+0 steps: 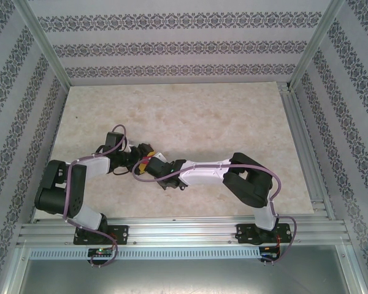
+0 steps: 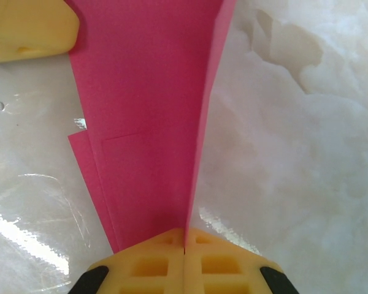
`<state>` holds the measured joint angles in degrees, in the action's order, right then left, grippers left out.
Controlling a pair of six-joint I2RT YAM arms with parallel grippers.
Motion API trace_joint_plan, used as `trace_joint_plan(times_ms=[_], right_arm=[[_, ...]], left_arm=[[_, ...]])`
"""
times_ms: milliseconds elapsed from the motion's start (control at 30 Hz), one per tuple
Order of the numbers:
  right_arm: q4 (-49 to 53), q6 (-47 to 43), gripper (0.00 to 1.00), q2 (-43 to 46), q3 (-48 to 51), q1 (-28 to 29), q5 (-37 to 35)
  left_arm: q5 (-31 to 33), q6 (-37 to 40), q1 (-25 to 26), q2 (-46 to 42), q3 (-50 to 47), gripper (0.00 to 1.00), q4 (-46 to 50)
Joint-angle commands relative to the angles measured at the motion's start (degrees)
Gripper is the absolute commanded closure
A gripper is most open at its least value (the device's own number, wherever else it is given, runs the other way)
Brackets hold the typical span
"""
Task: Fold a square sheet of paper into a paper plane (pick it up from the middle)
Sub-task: Fold the wing for the fifth time at the center of the table.
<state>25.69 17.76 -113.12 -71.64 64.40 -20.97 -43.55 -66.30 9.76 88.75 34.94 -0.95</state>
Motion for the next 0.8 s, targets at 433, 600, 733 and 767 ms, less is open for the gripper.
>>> trace_joint_plan(times_ms=[433,600,733,767], right_arm=[[-2.03,-3.61,0.94,-1.97,-1.36,1.68,-1.61],[-1.84,-4.04,0.93,-2.34,-1.67,1.69,-1.94],[-1.43,-4.16,0.93,-2.54,-1.93,1.68,-1.88],[-1.4,-4.19,0.93,-2.54,-1.84,1.67,-1.68]], left_arm=[[-4.87,2.45,-0.44,6.53,2.54,0.37,-3.1],[-4.57,3.28,-0.43,8.08,2.43,0.5,-2.62],[-4.14,4.0,-0.36,8.59,2.73,0.59,-1.86],[-4.19,4.45,-0.44,8.78,2.94,0.6,-1.41]])
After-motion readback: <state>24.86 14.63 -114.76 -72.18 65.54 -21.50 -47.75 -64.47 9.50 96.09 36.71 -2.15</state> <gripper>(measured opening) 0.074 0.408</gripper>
